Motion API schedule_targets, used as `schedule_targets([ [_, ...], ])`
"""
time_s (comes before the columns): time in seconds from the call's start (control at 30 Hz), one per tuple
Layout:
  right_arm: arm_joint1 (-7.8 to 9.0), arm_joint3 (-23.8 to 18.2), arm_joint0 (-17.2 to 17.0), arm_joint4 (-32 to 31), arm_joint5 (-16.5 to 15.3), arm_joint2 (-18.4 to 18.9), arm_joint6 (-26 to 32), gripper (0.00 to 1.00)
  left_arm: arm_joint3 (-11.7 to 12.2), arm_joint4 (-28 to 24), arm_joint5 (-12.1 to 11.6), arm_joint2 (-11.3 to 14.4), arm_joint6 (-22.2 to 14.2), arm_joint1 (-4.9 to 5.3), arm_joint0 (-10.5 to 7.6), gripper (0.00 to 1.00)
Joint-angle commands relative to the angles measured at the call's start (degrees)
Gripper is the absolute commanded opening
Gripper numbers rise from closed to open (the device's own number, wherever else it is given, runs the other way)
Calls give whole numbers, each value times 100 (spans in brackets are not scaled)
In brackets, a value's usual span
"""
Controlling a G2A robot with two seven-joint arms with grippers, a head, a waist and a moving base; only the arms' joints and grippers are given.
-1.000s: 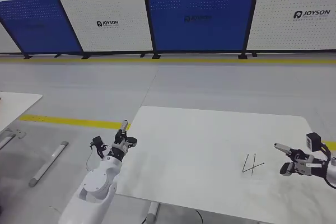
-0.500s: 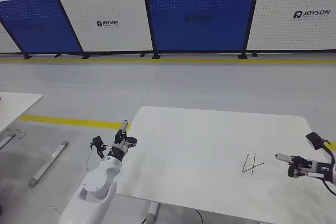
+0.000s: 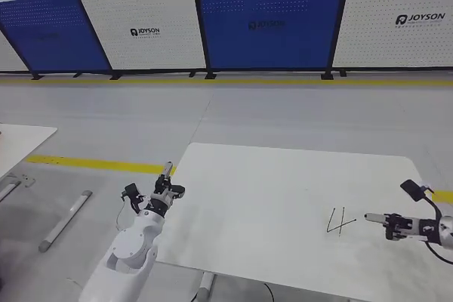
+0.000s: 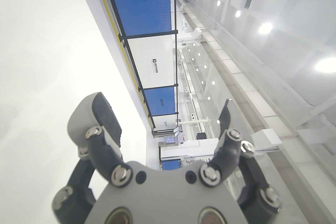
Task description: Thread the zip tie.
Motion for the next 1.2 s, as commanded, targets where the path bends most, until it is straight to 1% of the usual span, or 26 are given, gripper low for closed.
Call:
schedule_targets([
  [0.0, 43, 113, 138, 49, -167, -179, 0, 100, 0, 0, 0, 0, 0, 0, 0, 100],
  [0.03, 59, 120, 215, 38, -181, -281, 0, 100, 0, 0, 0, 0, 0, 0, 0, 100],
  [0.07, 75, 111, 285, 126, -323, -436, 0, 100, 0, 0, 0, 0, 0, 0, 0, 100],
  [0.13, 115, 242, 454, 263, -378, -624, 0, 100, 0, 0, 0, 0, 0, 0, 0, 100],
  [0.23, 151, 417, 654, 507, -586, -905, 0, 100, 0, 0, 0, 0, 0, 0, 0, 100],
  [0.27, 168, 555, 757, 662, -681, -1069, 0, 100, 0, 0, 0, 0, 0, 0, 0, 100],
  [0.37, 191, 1000, 1097, 897, -727, -1434, 0, 100, 0, 0, 0, 0, 0, 0, 0, 100],
  [0.5, 165, 1586, 1535, 1216, -859, -2101, 0, 100, 0, 0, 0, 0, 0, 0, 0, 100],
  [0.57, 140, 1788, 1688, 1324, -900, -2387, 0, 100, 0, 0, 0, 0, 0, 0, 0, 100],
  [0.6, 124, 1905, 1807, 1337, -900, -2587, 0, 100, 0, 0, 0, 0, 0, 0, 0, 100],
  [0.63, 120, 1932, 1837, 1343, -906, -2635, 0, 100, 0, 0, 0, 0, 0, 0, 0, 100],
  [1.03, 120, 1932, 1837, 1343, -906, -2635, 0, 100, 0, 0, 0, 0, 0, 0, 0, 100],
  [1.1, 92, 2014, 1822, 1515, -754, -2638, -109, 100, 0, 0, 0, 0, 0, 0, 0, 100],
  [1.17, 59, 2099, 1881, 1559, -712, -2684, -69, 100, 0, 0, 0, 0, 0, 0, 0, 100],
])
